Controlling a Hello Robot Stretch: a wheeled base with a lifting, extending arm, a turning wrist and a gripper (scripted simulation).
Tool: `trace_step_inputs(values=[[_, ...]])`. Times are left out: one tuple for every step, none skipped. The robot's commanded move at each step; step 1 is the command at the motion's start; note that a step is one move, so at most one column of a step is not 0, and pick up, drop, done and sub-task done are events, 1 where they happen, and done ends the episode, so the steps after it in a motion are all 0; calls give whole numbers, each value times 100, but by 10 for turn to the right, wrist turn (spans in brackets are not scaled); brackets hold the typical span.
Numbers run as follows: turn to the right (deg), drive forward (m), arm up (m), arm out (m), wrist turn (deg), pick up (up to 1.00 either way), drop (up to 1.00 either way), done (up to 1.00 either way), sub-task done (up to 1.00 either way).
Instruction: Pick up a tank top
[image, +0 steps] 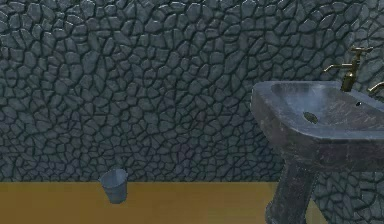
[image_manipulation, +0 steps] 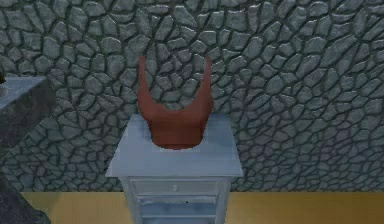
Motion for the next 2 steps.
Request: trace_step_inputs(values=[[0, 0, 50, 0, 0, 0, 0, 0, 0], [0, 0, 38, 0, 0, 0, 0, 0, 0]])
